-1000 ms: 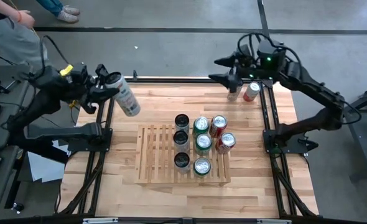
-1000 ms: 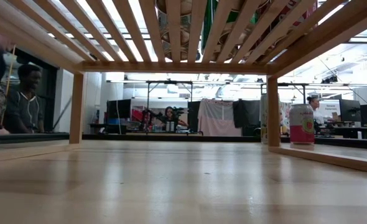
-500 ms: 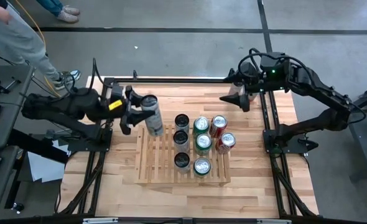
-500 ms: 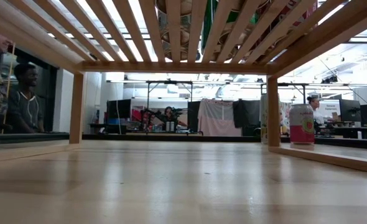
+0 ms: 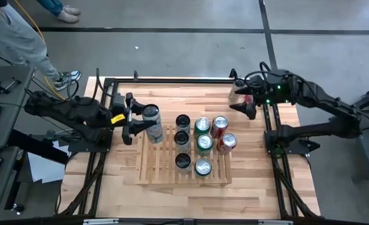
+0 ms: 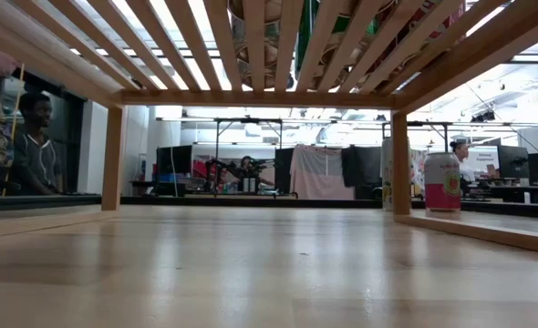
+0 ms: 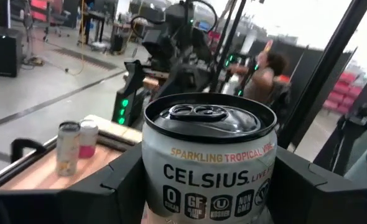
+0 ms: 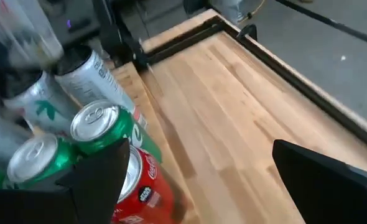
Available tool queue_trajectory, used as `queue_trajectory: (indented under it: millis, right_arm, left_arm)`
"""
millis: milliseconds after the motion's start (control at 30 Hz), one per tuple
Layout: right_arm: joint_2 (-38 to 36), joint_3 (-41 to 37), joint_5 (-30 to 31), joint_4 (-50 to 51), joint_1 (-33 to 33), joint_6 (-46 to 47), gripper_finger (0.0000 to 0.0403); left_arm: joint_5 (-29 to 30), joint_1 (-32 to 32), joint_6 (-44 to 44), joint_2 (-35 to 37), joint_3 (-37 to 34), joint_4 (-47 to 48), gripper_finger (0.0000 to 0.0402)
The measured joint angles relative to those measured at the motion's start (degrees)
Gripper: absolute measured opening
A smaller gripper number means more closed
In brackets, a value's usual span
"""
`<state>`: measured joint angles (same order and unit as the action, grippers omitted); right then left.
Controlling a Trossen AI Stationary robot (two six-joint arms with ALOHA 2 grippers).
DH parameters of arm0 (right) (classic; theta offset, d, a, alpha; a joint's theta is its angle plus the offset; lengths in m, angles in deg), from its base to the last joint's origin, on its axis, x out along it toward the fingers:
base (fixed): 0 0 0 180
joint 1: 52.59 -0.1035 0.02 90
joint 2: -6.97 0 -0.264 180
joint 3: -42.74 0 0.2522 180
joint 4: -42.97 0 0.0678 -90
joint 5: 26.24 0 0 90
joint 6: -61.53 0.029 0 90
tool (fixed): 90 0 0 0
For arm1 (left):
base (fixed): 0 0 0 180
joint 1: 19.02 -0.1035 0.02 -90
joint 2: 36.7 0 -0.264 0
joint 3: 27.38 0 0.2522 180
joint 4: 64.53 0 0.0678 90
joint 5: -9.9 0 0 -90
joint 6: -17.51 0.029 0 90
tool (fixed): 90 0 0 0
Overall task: Place canned beverage on shelf
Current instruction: Put the left white-yellow soda can on the shelf
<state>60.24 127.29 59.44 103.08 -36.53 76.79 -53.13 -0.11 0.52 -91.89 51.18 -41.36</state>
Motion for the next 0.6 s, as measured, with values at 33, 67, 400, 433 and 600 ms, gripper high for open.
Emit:
queue_trajectory:
  millis: [33, 67, 400, 433, 600]
  right_arm:
    - [-1.50, -2.57, 0.05, -2.20, -0.01, 2.33, 0.0381]
    - [-2.98, -4.93, 0.05, -4.88, -0.01, 4.58, 0.0381]
    - [-7.62, -11.94, 0.10, -21.72, -0.31, 14.90, 0.0381]
    - [-7.58, -11.94, 0.14, -22.93, -0.59, 14.91, 0.0381]
    - [-6.07, -11.94, 2.77, -29.30, -3.11, 15.87, 0.0381]
  left_arm:
    - [0.26, -0.02, 0.80, -0.07, -0.10, 0.60, 0.0232]
    - [0.43, -0.04, 1.37, -0.10, -0.58, 0.38, 0.0232]
    - [-2.33, -5.07, 2.83, 7.02, -16.78, -12.94, 0.0232]
    - [-3.48, -5.75, 3.08, 8.31, -18.73, -15.48, 0.0232]
    - [-8.50, -9.33, 0.86, 10.34, -26.16, -20.99, 0.0232]
